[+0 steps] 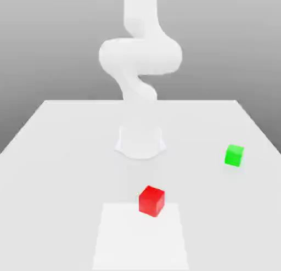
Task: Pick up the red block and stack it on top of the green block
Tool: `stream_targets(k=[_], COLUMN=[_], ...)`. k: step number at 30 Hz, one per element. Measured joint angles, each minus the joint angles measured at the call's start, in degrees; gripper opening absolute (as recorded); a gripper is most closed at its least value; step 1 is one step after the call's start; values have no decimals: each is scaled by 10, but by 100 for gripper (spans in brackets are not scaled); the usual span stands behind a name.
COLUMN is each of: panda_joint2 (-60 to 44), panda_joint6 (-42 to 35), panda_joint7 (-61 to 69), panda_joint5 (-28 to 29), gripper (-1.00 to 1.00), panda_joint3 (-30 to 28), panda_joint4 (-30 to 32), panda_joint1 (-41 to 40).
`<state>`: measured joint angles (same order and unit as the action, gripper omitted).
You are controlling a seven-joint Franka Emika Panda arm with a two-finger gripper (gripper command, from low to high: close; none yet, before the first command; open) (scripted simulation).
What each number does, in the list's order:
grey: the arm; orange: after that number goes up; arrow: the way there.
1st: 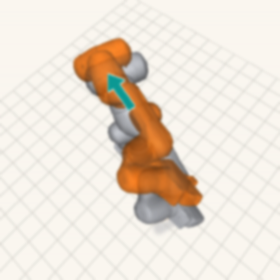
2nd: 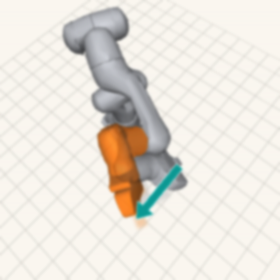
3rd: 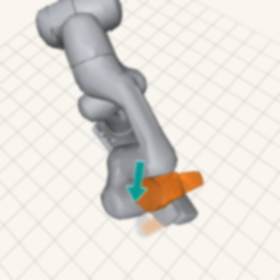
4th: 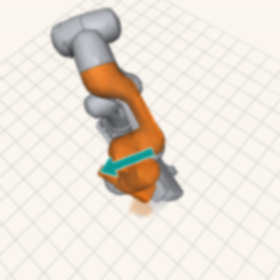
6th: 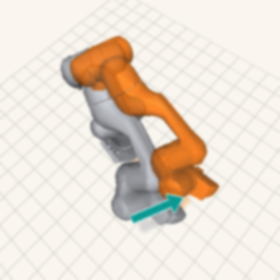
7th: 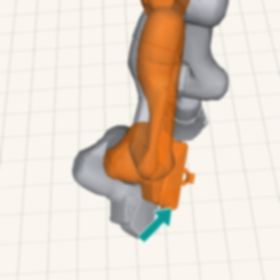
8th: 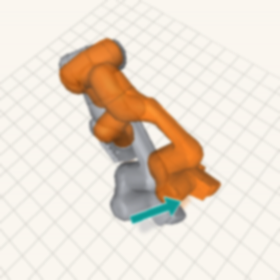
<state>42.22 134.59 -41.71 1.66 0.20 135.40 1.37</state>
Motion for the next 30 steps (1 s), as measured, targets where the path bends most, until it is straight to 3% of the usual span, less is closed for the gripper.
stream_targets(k=[12, 22, 30], panda_joint2=[-182, -325, -446], panda_joint6=[141, 259, 362], panda_joint7=[226, 458, 530], panda_joint5=[55, 40, -27], gripper=[0, 0, 0], panda_joint3=[-35, -97, -92], panda_joint4=[178, 326, 328], panda_joint1=[59, 118, 134])
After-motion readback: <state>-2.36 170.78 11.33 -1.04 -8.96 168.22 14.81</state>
